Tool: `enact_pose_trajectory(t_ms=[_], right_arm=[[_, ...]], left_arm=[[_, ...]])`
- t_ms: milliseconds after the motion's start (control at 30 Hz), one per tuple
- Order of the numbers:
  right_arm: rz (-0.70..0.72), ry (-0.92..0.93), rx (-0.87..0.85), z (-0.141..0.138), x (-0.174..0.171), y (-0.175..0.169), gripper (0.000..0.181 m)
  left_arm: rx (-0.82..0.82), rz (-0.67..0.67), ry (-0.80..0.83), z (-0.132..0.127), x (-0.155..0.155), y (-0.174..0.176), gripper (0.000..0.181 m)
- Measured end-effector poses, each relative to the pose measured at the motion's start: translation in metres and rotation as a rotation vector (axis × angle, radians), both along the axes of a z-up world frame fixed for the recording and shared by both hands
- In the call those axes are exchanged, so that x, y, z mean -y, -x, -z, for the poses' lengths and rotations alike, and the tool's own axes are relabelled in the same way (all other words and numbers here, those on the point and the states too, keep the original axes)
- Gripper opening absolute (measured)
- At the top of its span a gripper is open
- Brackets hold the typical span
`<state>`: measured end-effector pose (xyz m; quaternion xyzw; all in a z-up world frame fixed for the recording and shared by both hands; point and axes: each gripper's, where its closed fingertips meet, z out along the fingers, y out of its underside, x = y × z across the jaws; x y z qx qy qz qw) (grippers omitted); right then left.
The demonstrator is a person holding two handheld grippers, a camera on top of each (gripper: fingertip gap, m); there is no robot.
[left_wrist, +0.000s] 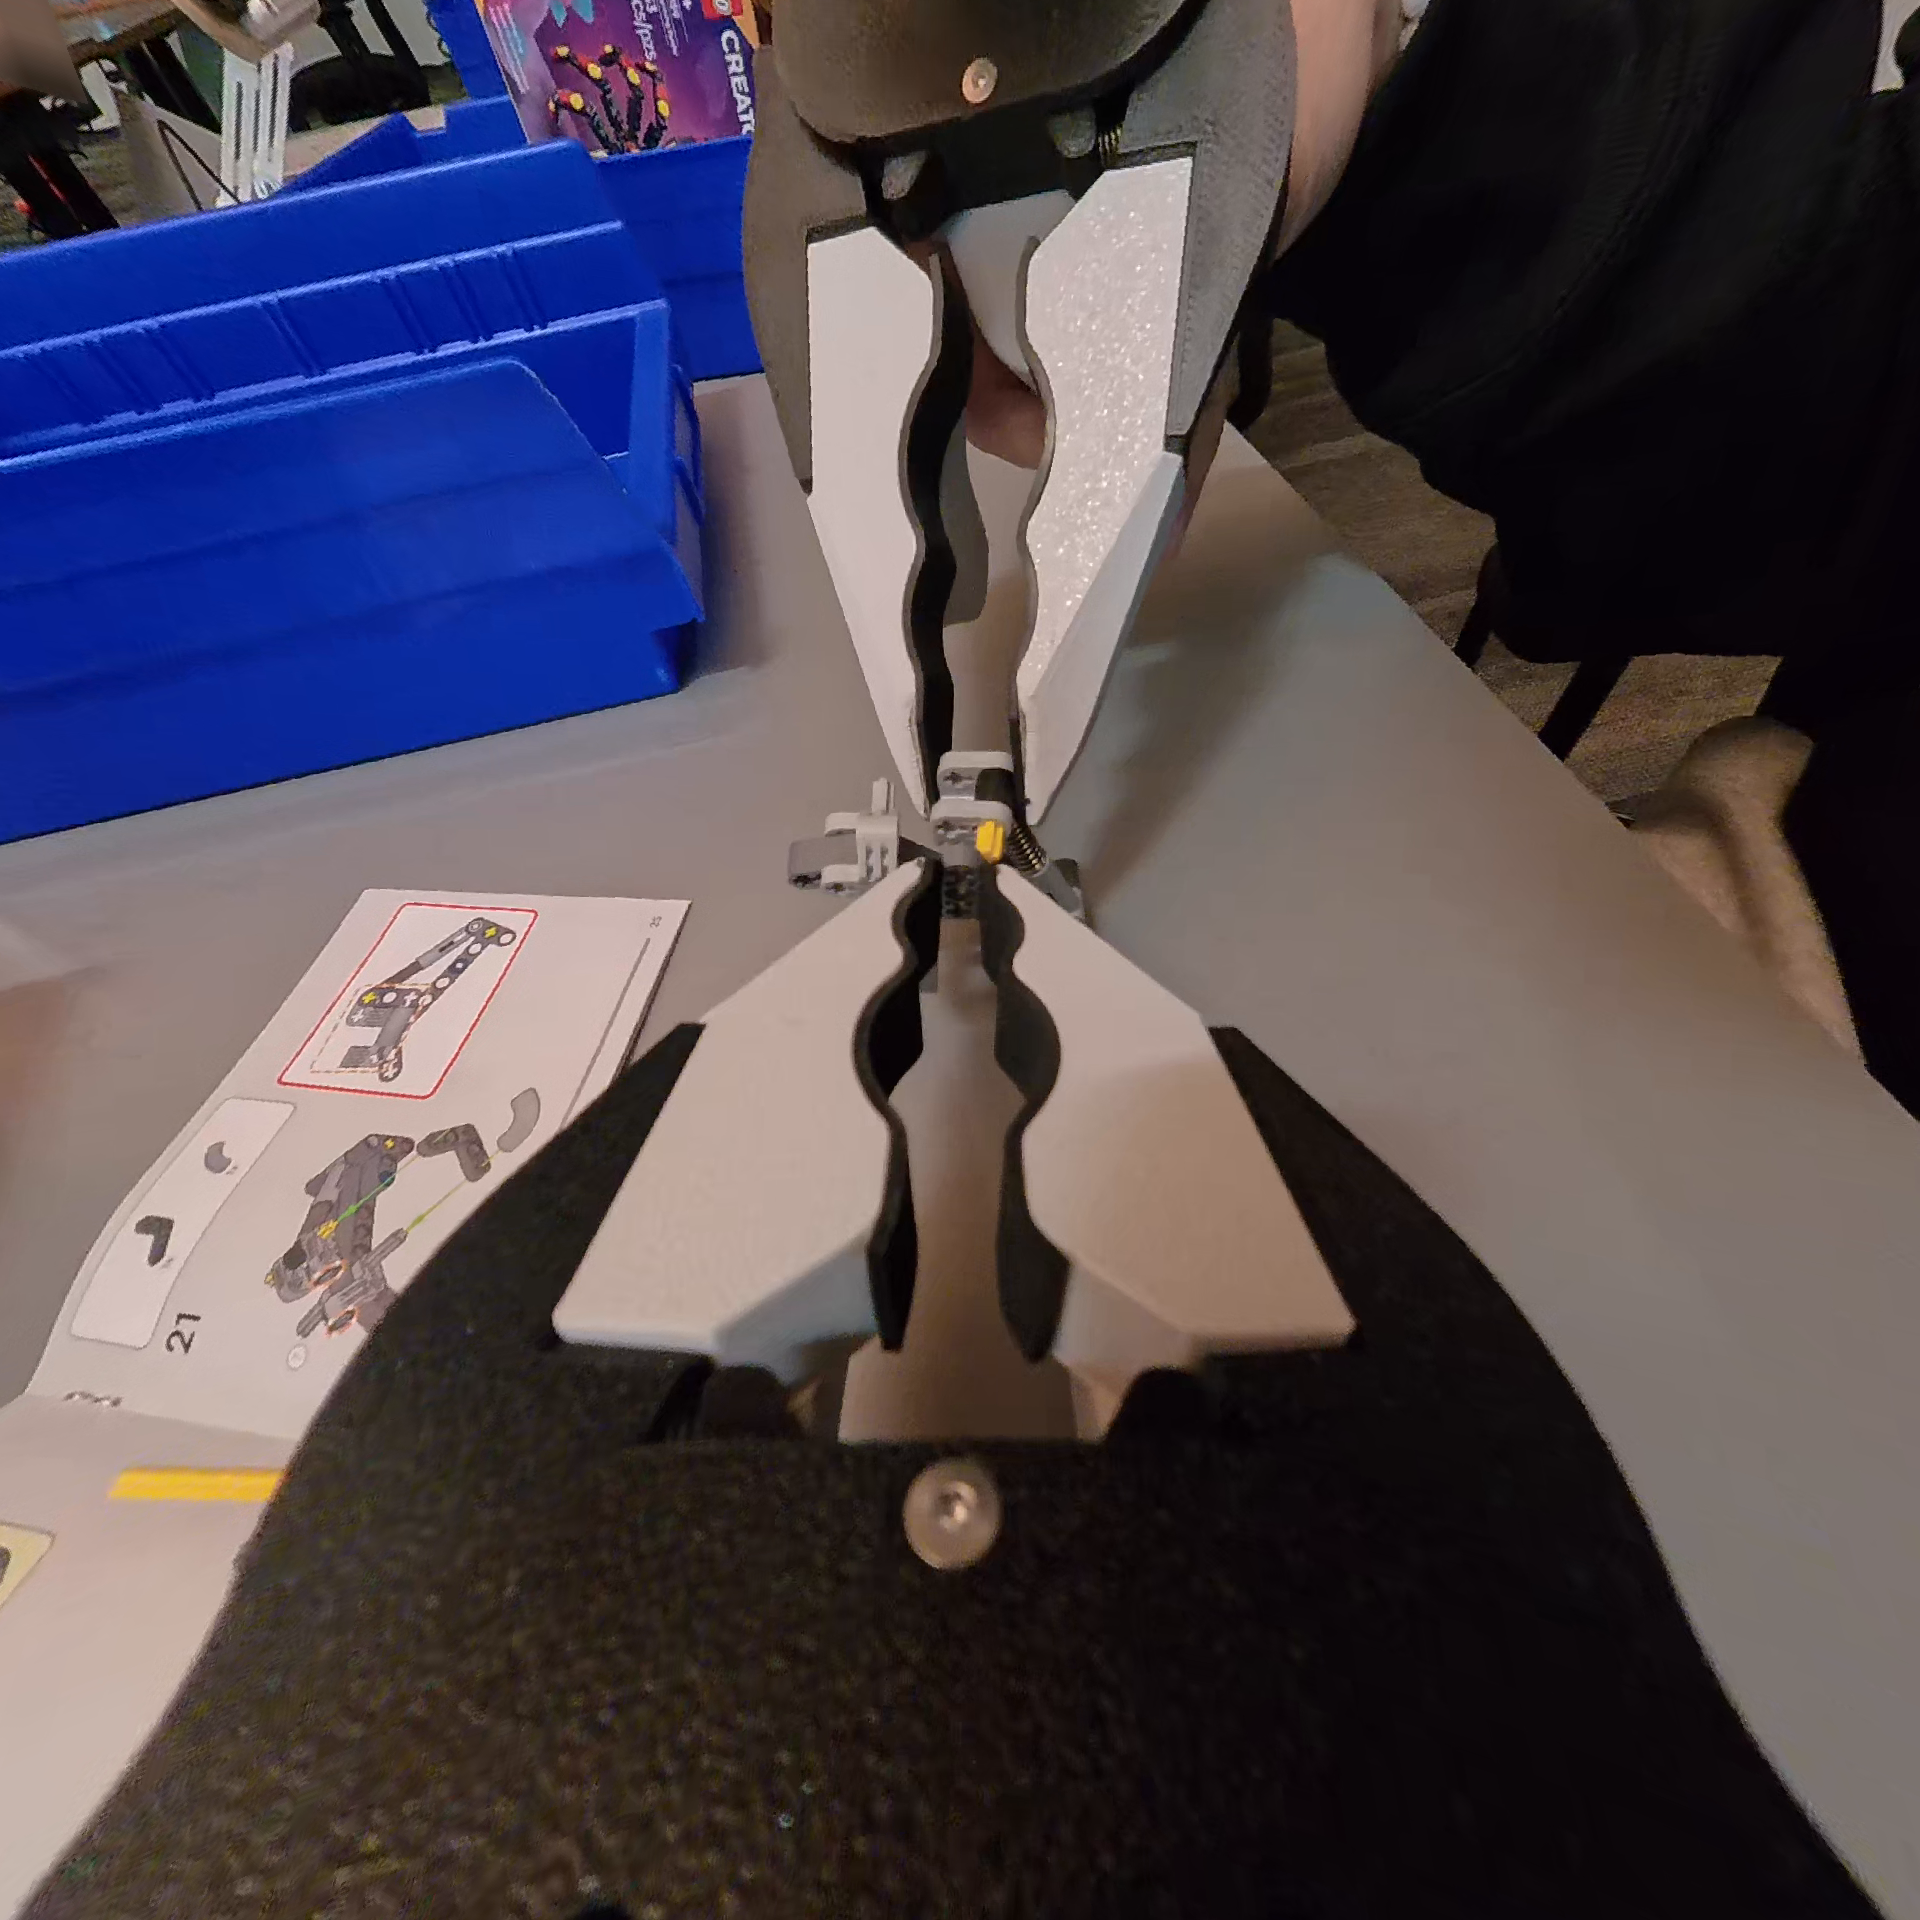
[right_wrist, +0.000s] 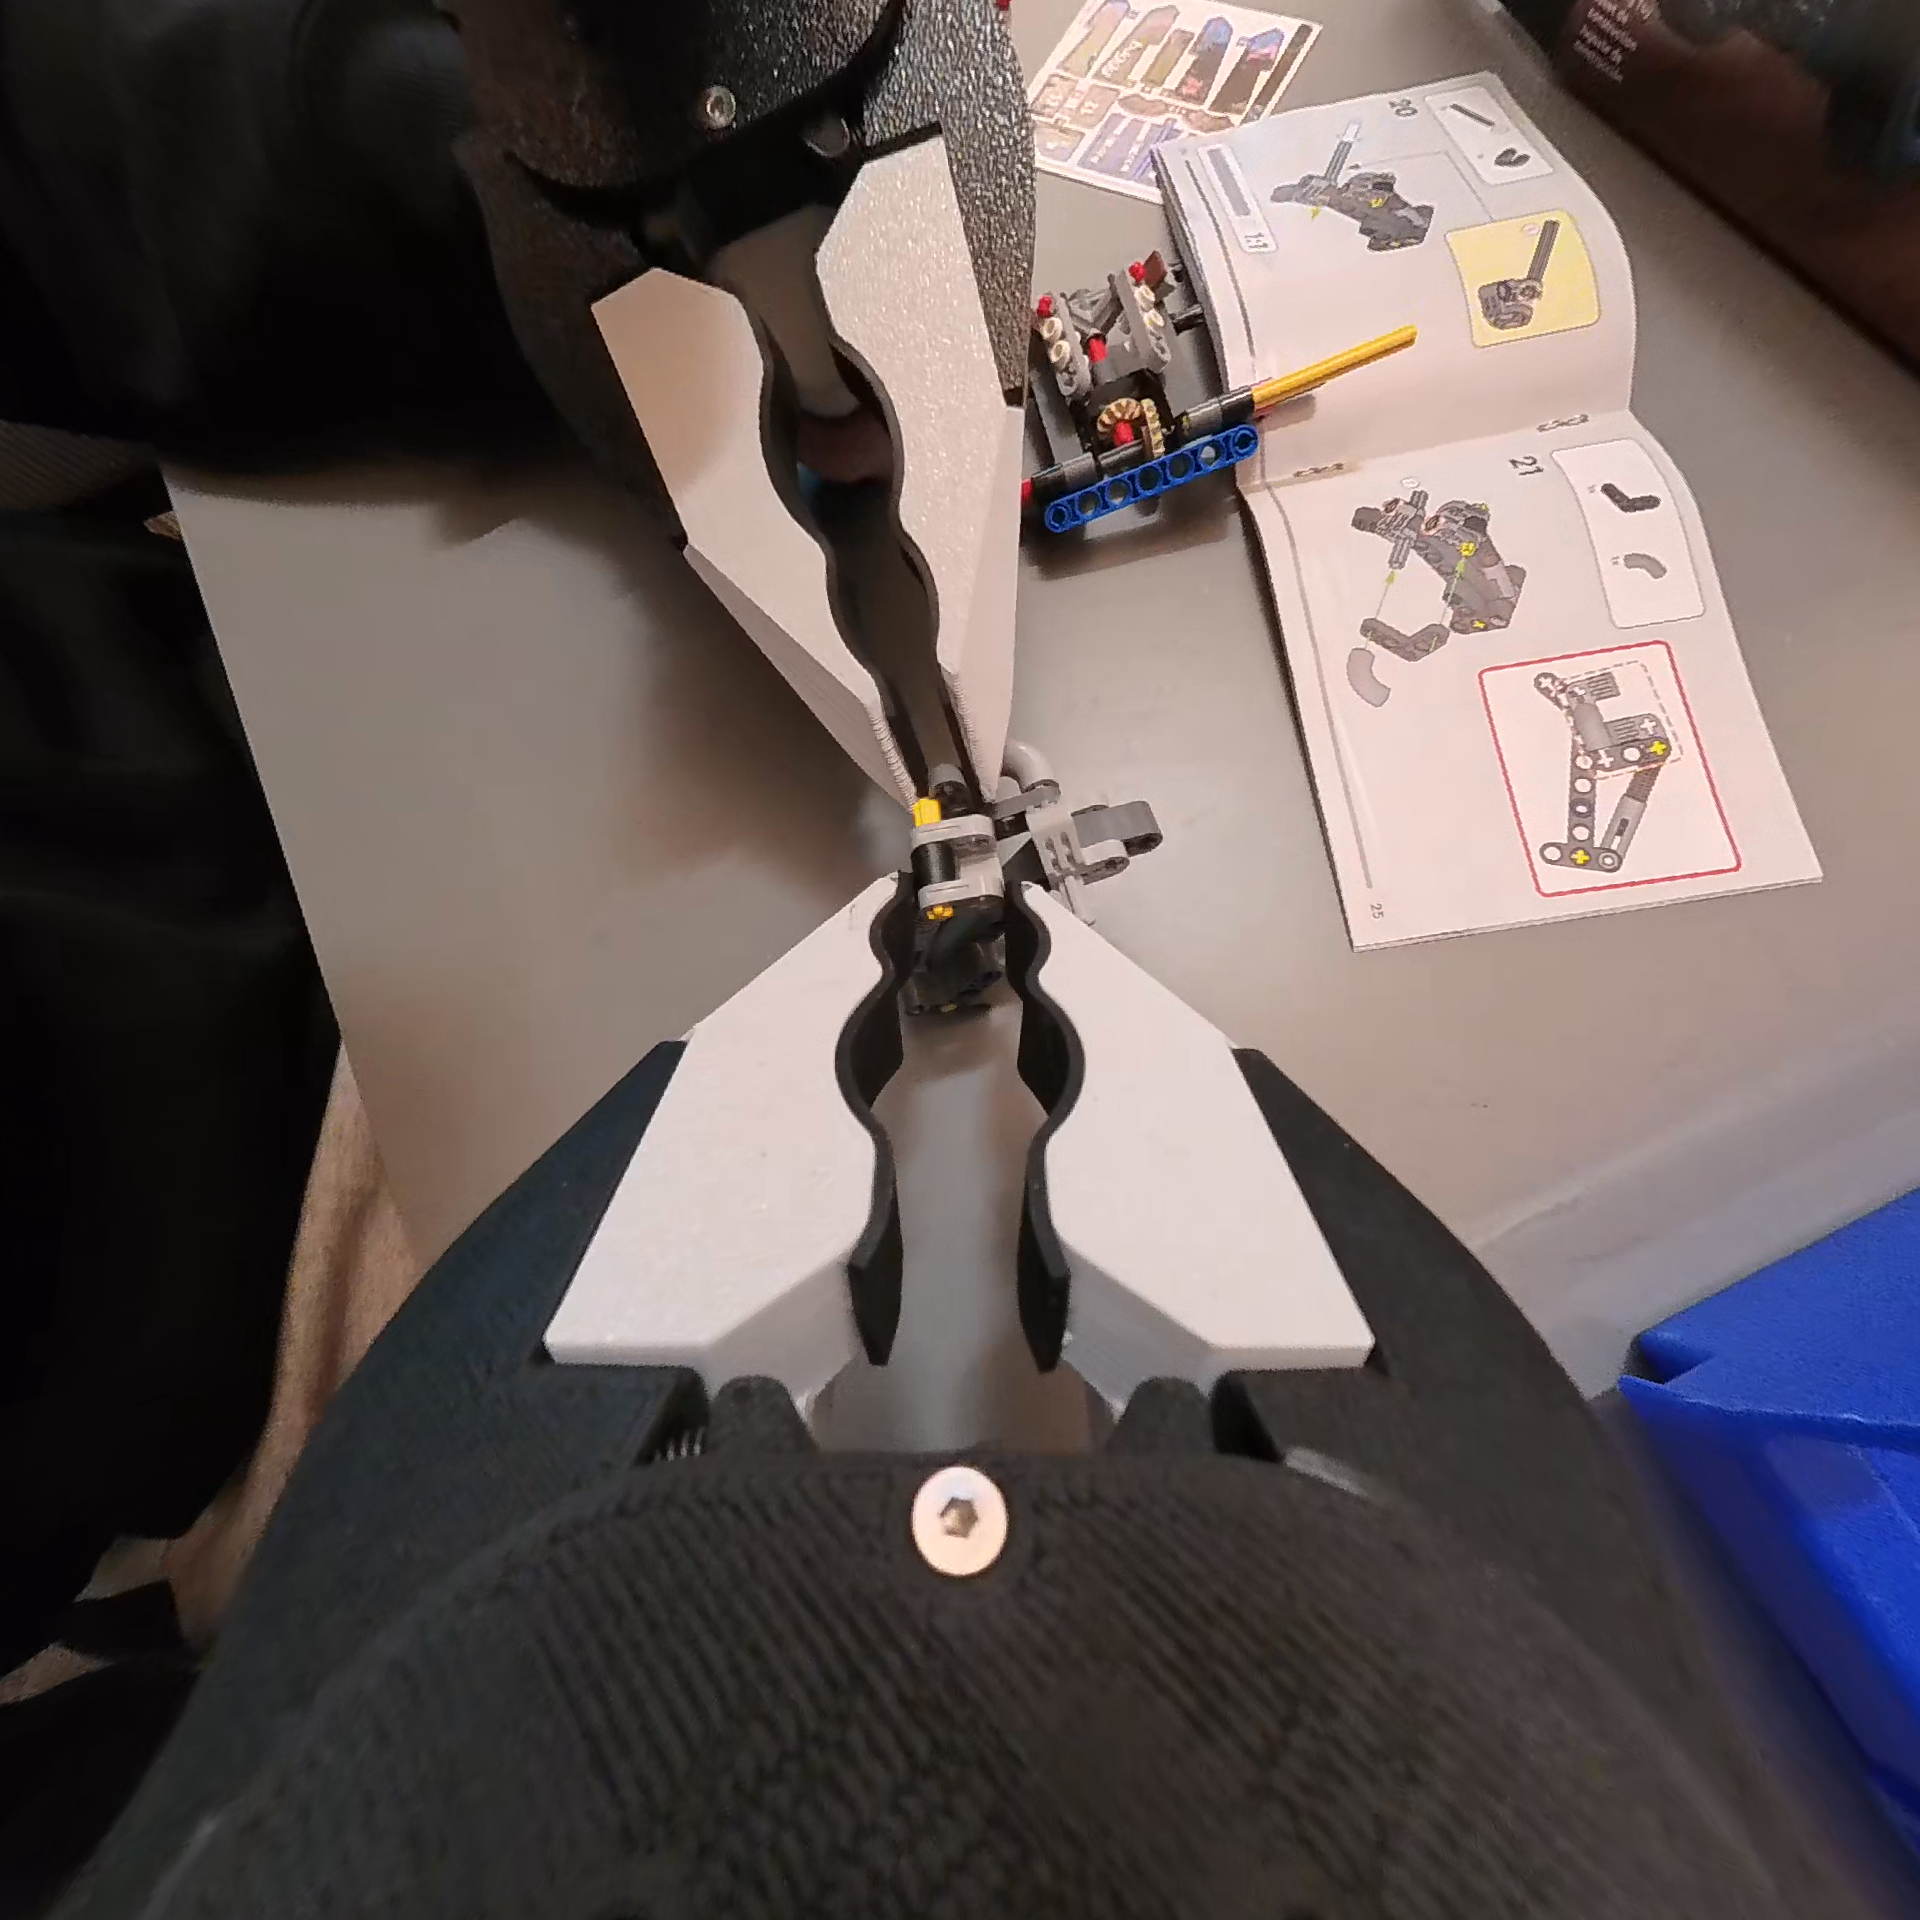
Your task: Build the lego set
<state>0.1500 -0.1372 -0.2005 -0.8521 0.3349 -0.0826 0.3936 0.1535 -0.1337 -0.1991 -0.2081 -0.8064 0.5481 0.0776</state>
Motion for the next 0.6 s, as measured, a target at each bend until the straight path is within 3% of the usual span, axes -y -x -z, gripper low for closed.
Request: enact_pose_trajectory(t_ms=[600], right_arm=[[-0.033, -0.006, 0.004, 0.0012, -0.0002, 0.0028, 0.014]], left_arm=[[0.033, 0.045, 0.009, -0.0008, -0.0021, 0.0033, 0.004]])
